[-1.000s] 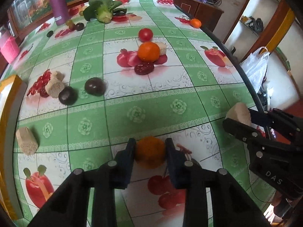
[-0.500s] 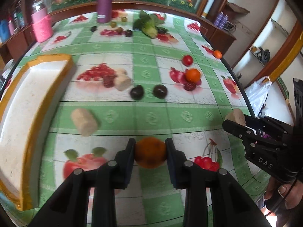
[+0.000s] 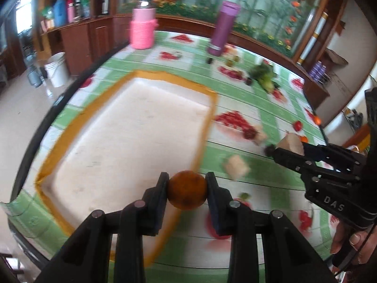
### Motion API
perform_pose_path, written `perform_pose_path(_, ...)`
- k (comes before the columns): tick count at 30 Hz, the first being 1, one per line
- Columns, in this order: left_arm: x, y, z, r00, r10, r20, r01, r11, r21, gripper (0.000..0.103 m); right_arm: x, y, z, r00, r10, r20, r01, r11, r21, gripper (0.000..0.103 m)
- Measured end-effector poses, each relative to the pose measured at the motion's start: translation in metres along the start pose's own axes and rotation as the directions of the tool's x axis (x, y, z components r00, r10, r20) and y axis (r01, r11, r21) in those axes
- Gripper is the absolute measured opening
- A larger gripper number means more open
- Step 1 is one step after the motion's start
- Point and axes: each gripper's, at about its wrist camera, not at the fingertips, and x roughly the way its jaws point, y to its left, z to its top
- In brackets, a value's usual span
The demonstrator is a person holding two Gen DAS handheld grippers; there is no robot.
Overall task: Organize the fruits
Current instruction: 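Carry the slice and orange into the white tray and open both tools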
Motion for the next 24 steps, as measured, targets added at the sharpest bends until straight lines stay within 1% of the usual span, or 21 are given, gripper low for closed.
perform_pose_path(4, 0.008, 0.050, 0.004, 0.997, 0.075, -0.012, -0.076, 0.995, -0.064, 0.034, 0.030, 0.047, 0.028, 0.998, 0.054, -0.026, -0.056, 0.995, -0.080, 0.036)
perform_pose_path(6, 0.013, 0.069, 0.008, 0.993, 0.117, -0.023, -0.119, 0.990, -0.080, 0.034, 0.047, 0.067, 0.037, 0.996, 0.077, -0.038, -0.081, 0.990, -0.113, 0.036)
perform_pose_path(9, 0.020, 0.092, 0.011, 0.989, 0.146, -0.038, -0.149, 0.983, -0.104, 0.034, 0.074, 0.093, 0.050, 0.992, 0.099, -0.077, -0.109, 0.983, -0.145, 0.036)
perform_pose_path(11, 0.026, 0.104, 0.012, 0.985, 0.164, -0.054, -0.169, 0.979, -0.112, 0.034, 0.095, 0.106, 0.056, 0.991, 0.092, -0.102, -0.108, 0.980, -0.166, 0.036)
perform_pose_path(16, 0.040, 0.122, 0.009, 0.980, 0.176, -0.091, -0.186, 0.977, -0.107, 0.034, 0.131, 0.121, 0.061, 0.986, 0.063, -0.152, -0.092, 0.977, -0.192, 0.036)
perform_pose_path(20, 0.045, 0.125, 0.006, 0.980, 0.167, -0.107, -0.177, 0.980, -0.095, 0.034, 0.146, 0.120, 0.059, 0.983, 0.049, -0.179, -0.082, 0.979, -0.185, 0.036)
perform_pose_path(22, 0.045, 0.123, 0.005, 0.979, 0.178, -0.100, -0.186, 0.980, -0.074, 0.035, 0.149, 0.118, 0.059, 0.983, 0.040, -0.178, -0.074, 0.980, -0.187, 0.036)
perform_pose_path(24, 0.045, 0.121, 0.005, 0.975, 0.198, -0.099, -0.203, 0.978, -0.045, 0.035, 0.146, 0.118, 0.058, 0.984, 0.027, -0.174, -0.060, 0.980, -0.190, 0.042)
